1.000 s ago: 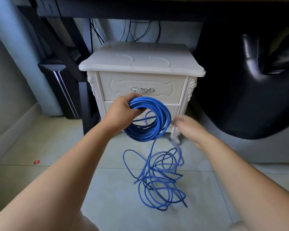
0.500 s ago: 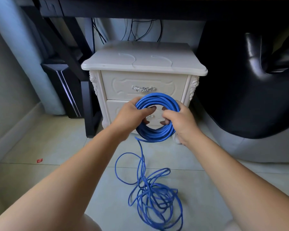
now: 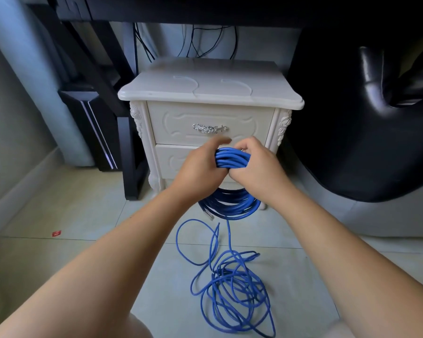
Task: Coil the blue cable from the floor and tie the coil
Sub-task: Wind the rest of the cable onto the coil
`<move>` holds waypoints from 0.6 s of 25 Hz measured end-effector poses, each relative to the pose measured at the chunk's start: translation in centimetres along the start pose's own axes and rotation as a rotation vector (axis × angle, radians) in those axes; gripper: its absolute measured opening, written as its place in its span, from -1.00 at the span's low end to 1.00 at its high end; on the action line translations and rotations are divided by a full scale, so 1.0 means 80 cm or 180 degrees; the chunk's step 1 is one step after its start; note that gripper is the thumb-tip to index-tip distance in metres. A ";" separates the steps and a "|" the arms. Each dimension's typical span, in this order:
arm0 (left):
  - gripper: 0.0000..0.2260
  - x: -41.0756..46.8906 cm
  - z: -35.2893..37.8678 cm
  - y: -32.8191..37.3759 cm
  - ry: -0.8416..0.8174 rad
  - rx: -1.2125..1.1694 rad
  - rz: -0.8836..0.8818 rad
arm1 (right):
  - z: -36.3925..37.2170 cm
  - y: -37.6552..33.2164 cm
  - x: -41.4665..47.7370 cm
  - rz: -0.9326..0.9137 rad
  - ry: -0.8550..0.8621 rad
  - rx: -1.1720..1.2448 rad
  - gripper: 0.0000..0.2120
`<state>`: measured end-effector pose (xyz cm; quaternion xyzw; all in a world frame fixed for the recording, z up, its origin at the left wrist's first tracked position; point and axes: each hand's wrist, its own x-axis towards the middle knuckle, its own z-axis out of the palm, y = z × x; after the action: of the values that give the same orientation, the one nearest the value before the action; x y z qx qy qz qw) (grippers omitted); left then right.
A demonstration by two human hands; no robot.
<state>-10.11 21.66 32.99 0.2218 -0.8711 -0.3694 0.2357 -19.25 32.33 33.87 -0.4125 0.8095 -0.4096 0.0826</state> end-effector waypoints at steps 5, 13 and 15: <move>-0.89 0.007 0.003 -0.005 0.0457 -0.0735 -0.0401 | 0.001 0.015 0.004 0.0781 -0.0050 0.1423 -0.75; -0.91 0.011 0.004 0.001 0.1224 -0.2327 -0.1554 | 0.032 0.014 -0.004 0.1537 -0.0217 0.4064 -0.66; -0.91 0.003 0.014 0.002 0.1166 -0.2426 -0.1738 | 0.033 0.012 -0.005 0.1626 -0.0013 0.4066 -0.76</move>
<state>-11.02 22.25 32.49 0.4010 -0.5287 -0.6645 0.3436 -18.32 31.40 31.40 -0.0799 0.4810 -0.7734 0.4051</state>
